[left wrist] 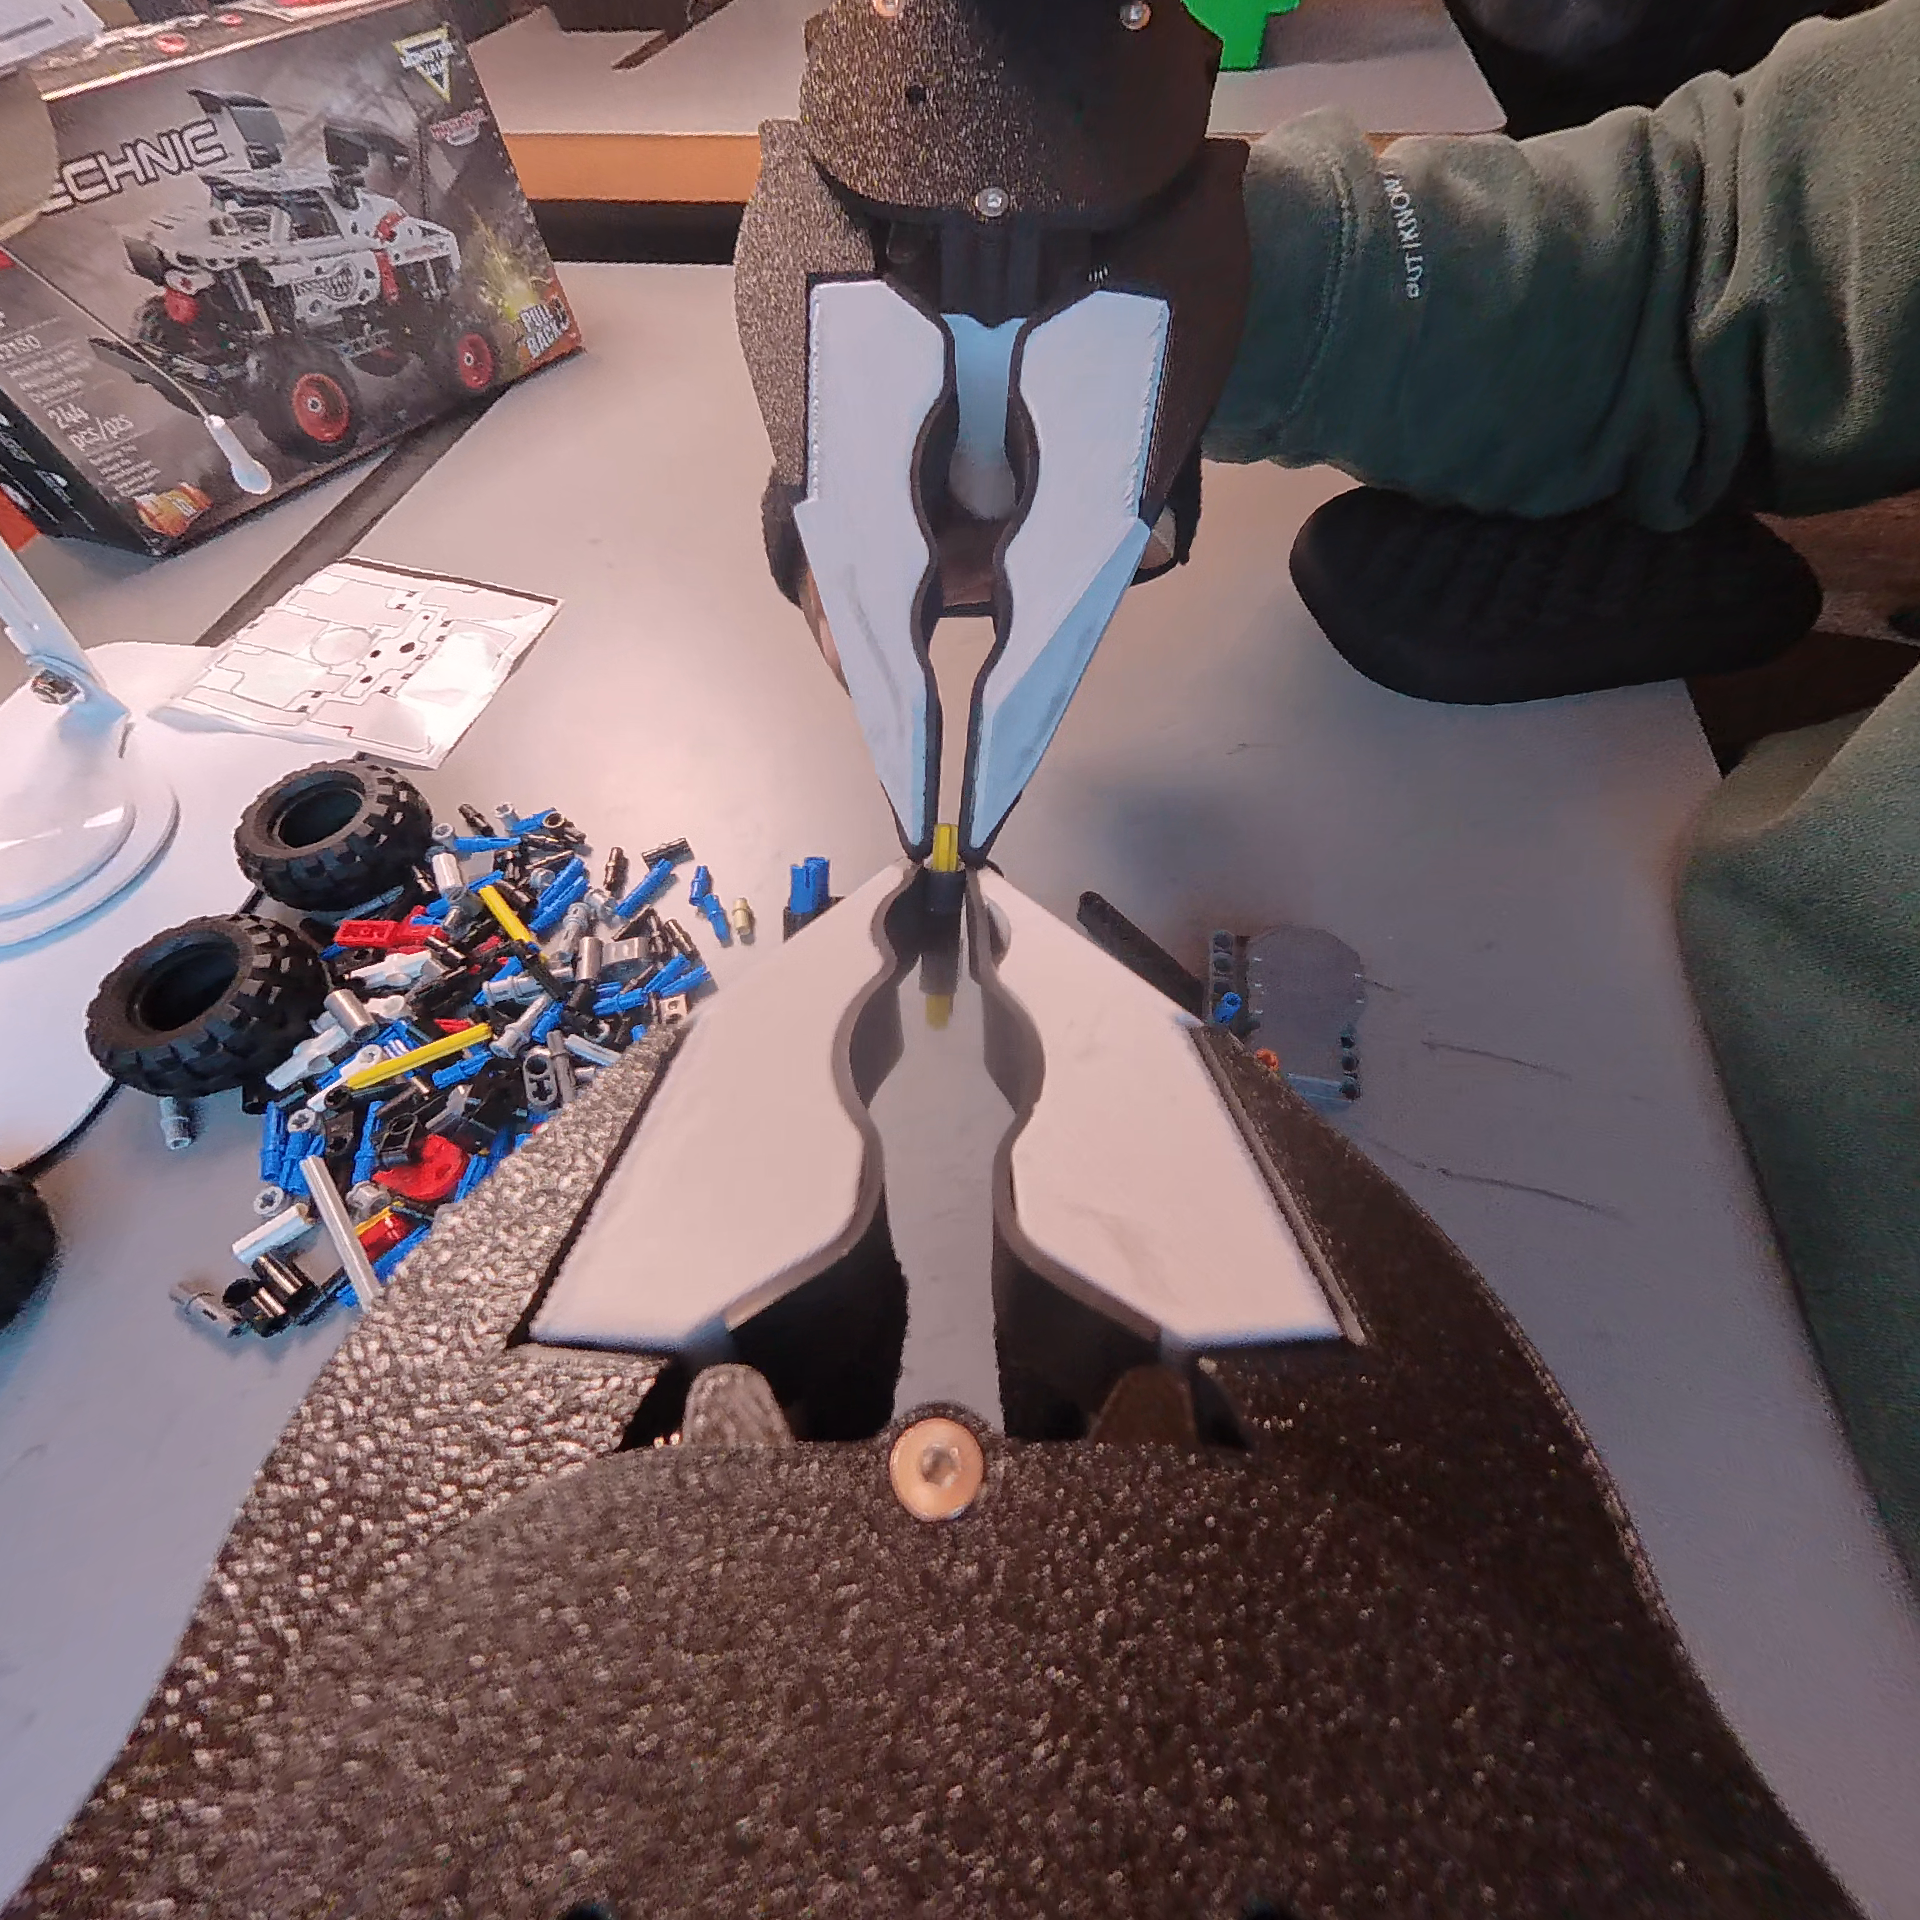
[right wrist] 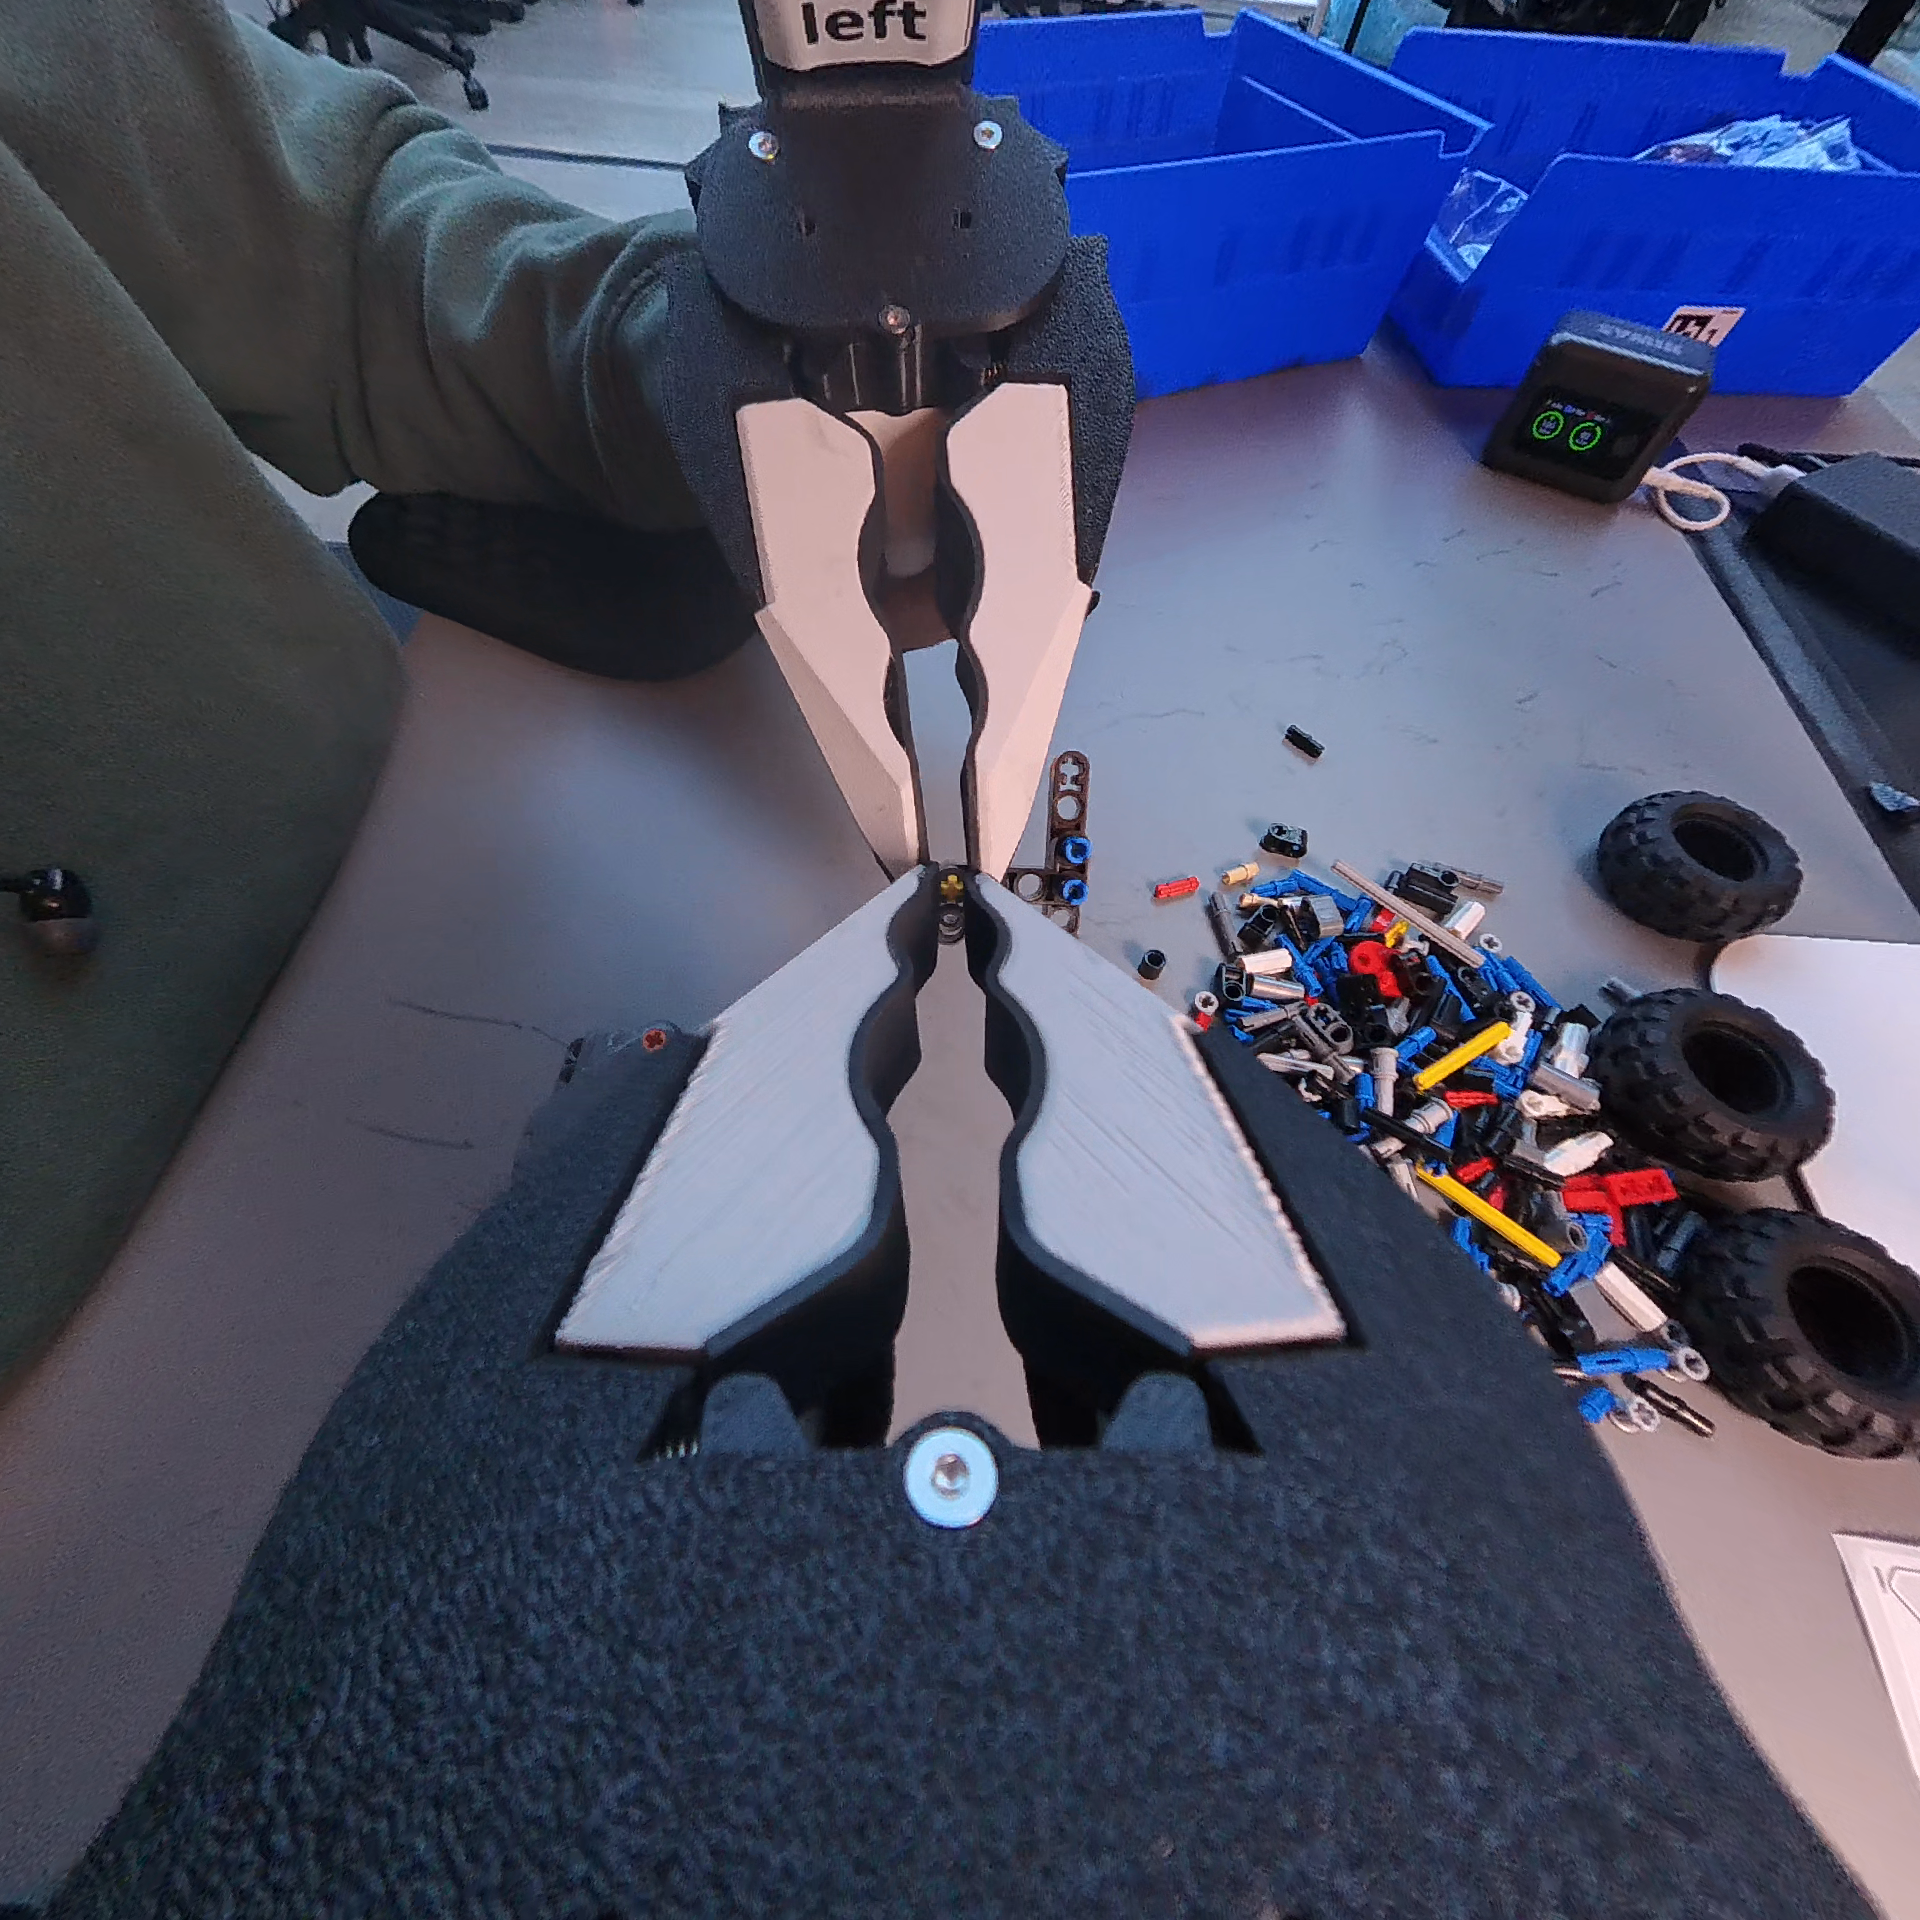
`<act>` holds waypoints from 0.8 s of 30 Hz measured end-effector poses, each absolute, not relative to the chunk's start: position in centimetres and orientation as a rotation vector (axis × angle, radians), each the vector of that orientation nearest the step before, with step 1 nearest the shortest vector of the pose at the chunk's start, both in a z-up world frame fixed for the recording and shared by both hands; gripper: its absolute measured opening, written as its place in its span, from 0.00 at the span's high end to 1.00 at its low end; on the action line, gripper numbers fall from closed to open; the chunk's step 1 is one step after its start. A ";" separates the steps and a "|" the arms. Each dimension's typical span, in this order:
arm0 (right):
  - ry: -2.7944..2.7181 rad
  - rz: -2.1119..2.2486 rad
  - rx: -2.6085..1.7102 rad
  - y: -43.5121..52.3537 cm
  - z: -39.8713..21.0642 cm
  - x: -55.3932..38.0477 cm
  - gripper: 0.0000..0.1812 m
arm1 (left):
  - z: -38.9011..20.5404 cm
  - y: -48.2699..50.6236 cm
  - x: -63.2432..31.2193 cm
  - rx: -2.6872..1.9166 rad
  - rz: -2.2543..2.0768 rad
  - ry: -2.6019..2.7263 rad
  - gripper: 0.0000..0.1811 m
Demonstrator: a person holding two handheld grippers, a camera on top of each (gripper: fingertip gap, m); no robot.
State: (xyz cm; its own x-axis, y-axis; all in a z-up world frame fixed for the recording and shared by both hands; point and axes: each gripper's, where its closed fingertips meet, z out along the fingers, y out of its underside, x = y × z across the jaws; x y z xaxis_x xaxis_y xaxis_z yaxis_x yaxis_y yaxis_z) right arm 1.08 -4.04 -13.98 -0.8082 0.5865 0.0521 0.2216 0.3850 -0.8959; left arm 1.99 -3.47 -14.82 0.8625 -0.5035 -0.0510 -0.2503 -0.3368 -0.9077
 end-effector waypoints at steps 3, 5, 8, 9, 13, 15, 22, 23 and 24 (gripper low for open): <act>-2.259 1.426 -0.677 -4.0 -13.5 1.1 0.98 | -14.4 -3.4 2.0 -1.912 -0.280 0.554 0.96; -2.225 1.481 -0.638 -4.0 -12.9 1.3 0.98 | -13.8 -3.5 1.9 -1.882 -0.272 0.550 0.94; -2.176 1.574 -0.588 -4.1 -12.1 1.8 0.98 | -13.0 -3.7 2.3 -1.849 -0.262 0.564 0.94; -2.168 1.583 -0.576 -4.1 -12.0 1.8 0.98 | -12.9 -3.7 2.4 -1.849 -0.252 0.574 0.94; -2.158 1.607 -0.544 -4.5 -11.9 2.0 0.98 | -13.2 -3.8 3.0 -1.857 -0.224 0.608 0.94; -2.170 1.600 -0.535 -4.5 -12.0 2.1 0.99 | -13.4 -3.8 3.0 -1.873 -0.198 0.619 0.96; -2.137 1.668 -0.534 -4.6 -11.4 2.1 0.99 | -12.9 -3.9 2.9 -1.910 -0.197 0.609 0.96; -2.131 1.671 -0.535 -4.7 -11.3 2.1 0.99 | -12.9 -4.0 2.8 -1.911 -0.215 0.598 0.96; -2.124 1.676 -0.535 -4.7 -11.2 2.0 1.00 | -12.8 -4.0 2.7 -1.909 -0.222 0.590 0.96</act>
State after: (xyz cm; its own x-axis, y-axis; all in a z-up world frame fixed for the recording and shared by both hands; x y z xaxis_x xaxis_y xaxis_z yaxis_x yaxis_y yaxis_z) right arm 2.01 -4.66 -11.21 -0.8549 0.5152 0.0611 0.0602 0.2156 -0.9746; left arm 2.73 -3.99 -12.80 0.8600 -0.4971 -0.1157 -0.2968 -0.3027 -0.9057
